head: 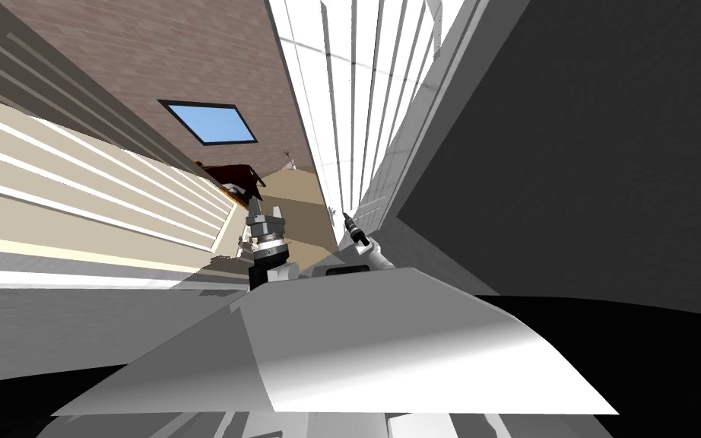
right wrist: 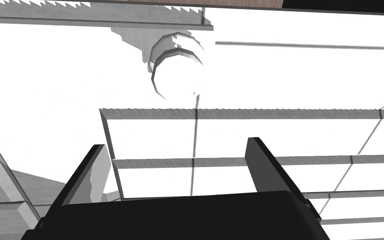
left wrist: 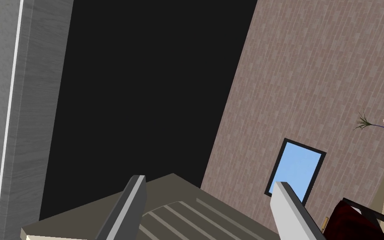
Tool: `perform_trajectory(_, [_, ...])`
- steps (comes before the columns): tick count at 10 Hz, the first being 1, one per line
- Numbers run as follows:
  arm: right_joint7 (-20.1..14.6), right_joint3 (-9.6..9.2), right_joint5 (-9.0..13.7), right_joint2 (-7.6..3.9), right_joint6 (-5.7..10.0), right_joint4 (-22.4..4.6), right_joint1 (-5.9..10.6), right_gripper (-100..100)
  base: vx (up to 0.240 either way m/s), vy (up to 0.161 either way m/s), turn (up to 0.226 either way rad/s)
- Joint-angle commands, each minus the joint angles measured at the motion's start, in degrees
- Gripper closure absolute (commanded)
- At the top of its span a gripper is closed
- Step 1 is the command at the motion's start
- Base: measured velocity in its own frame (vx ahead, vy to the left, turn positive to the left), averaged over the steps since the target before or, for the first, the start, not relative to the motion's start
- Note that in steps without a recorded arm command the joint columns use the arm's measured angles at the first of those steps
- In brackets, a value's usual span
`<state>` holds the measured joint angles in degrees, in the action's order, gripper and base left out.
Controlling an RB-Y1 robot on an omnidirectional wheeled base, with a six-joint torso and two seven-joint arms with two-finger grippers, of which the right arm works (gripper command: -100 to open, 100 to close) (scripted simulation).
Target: Push the door open
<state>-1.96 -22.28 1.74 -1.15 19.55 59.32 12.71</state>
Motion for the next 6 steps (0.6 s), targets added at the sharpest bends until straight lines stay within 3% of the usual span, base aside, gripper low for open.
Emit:
perform_trajectory(1, [0.0,0.18,0.0,-0.11,-0.03,0.0,0.05,-100,0.162,0.096,0.018])
perform_trajectory(3, [0.0,0.54,0.1,0.96,0.14,-0.4,0.24,-100,0.177,0.094,0.023])
perform_trajectory(4, [0.1,0.74,0.1,2.14,0.24,-0.7,0.35,-100,0.181,0.064,0.023])
perform_trajectory(5, [0.1,0.58,0.0,1.50,-0.07,-0.1,0.09,-100,0.083,0.027,0.004])
perform_trajectory(6, [0.1,0.58,0.0,1.50,-0.07,-0.1,0.09,100,-0.011,-0.002,-0.006])
